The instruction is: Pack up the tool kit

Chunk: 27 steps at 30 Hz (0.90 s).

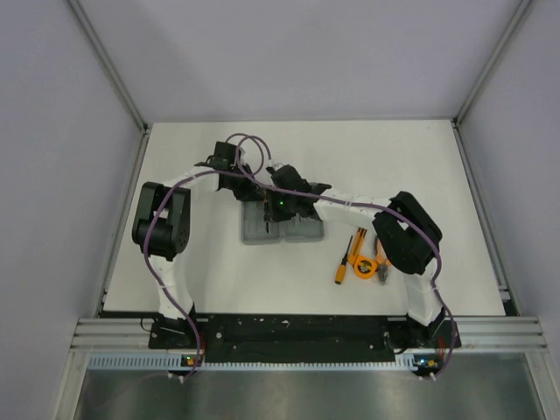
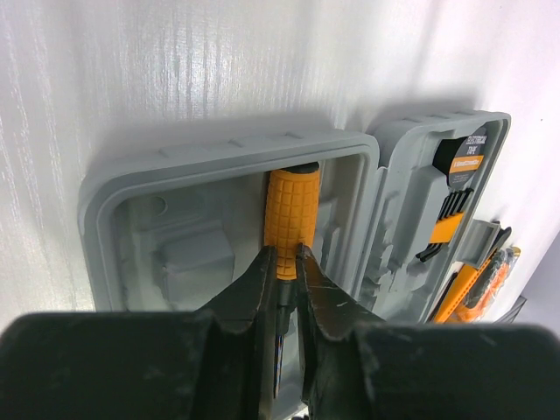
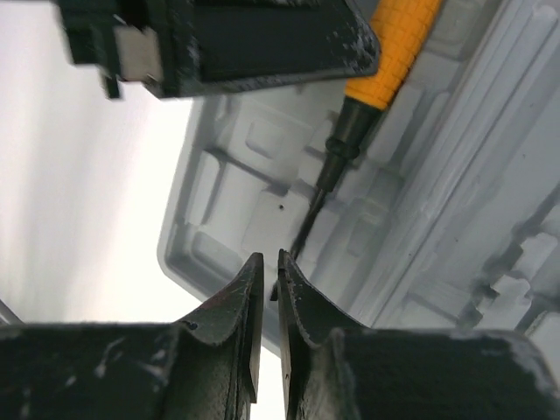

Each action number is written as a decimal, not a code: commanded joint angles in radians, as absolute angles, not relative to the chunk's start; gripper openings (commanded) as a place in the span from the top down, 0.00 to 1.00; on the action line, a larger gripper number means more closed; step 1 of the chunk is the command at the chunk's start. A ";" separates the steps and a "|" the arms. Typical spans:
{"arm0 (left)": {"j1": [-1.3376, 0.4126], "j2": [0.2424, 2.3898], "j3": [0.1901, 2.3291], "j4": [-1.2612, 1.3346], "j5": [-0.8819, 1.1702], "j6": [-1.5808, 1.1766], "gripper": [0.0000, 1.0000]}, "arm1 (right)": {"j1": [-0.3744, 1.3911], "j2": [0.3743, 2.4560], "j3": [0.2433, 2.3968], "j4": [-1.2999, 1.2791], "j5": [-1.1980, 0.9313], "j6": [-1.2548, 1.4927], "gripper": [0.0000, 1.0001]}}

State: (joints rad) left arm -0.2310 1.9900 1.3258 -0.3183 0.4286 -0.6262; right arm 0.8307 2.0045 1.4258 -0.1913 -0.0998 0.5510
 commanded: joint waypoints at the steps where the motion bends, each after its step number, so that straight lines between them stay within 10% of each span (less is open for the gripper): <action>1: -0.233 2.017 1.341 -0.345 0.411 -0.614 0.85 | 0.844 1.982 1.396 -0.199 -0.081 0.552 0.89; 27: -0.233 2.031 1.322 -0.325 0.449 -0.623 0.83 | 0.854 2.066 1.394 -0.219 -0.103 0.581 0.91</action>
State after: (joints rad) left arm -0.2298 1.9968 1.3262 -0.3111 0.4530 -0.6296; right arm 0.8314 2.0396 1.3869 -0.2180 -0.1013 0.5625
